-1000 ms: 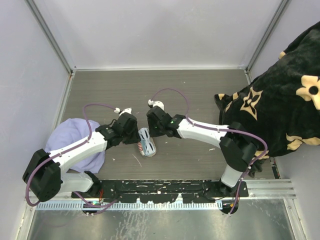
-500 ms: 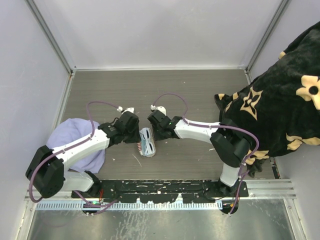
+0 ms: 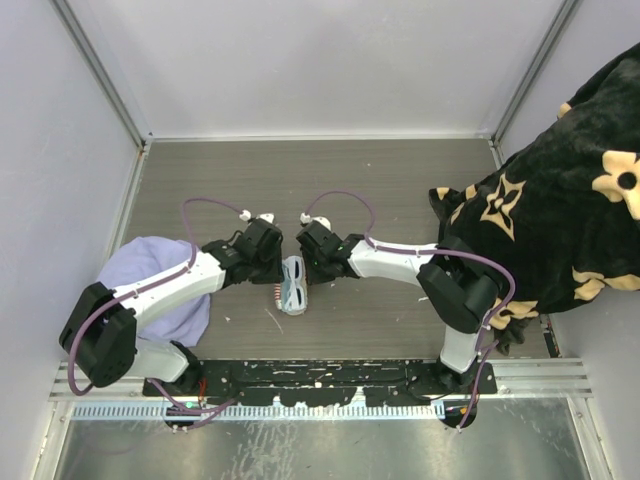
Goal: Organize the sunglasses
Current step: Close the sunglasses case at the center of the board.
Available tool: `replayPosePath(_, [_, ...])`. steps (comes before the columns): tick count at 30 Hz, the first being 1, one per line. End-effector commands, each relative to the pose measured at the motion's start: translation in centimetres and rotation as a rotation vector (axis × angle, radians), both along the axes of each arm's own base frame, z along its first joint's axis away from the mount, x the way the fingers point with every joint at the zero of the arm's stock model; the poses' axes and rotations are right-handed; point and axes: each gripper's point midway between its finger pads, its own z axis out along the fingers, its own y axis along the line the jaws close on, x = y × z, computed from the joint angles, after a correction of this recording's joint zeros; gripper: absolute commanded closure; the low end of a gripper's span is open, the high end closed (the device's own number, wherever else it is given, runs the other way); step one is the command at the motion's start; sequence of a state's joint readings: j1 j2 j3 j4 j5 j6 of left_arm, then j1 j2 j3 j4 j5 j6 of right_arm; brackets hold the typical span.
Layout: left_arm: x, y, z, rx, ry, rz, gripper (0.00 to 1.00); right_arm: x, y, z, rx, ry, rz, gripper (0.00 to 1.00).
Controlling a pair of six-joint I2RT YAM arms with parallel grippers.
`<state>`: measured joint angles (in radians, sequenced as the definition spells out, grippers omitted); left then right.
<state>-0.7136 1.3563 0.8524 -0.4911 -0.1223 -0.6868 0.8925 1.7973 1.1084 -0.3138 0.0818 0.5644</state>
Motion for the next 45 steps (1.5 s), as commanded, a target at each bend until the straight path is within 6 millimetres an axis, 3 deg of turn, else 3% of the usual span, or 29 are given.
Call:
replayPosePath(1, [0.8,-2.1,2.3,-0.079,-0.039,-0.040,0.68,0.2,2.5,1.2,0.114,-0.004,0.009,0.73])
replayPosePath(9, [0.6,-2.6,2.6,-0.106,-0.043,-0.038,0.59,0.1,2.3,0.9,0.111,-0.002,0.006,0.73])
replayPosePath(26, [0.1,-4.1,3.0,-0.187,-0.043,-0.043,0.62,0.1,2.6,1.0,0.127,0.002,-0.001,0.76])
replayPosePath(38, [0.0,-5.1,2.1,-0.214,-0.015,-0.052,0.51,0.0,2.5,0.9,0.126,0.006,-0.002,0.77])
replayPosePath(45, [-0.1,-5.3,1.8,-0.224,-0.008,-0.050,0.50,0.0,2.6,0.7,0.133,0.010,-0.009,0.77])
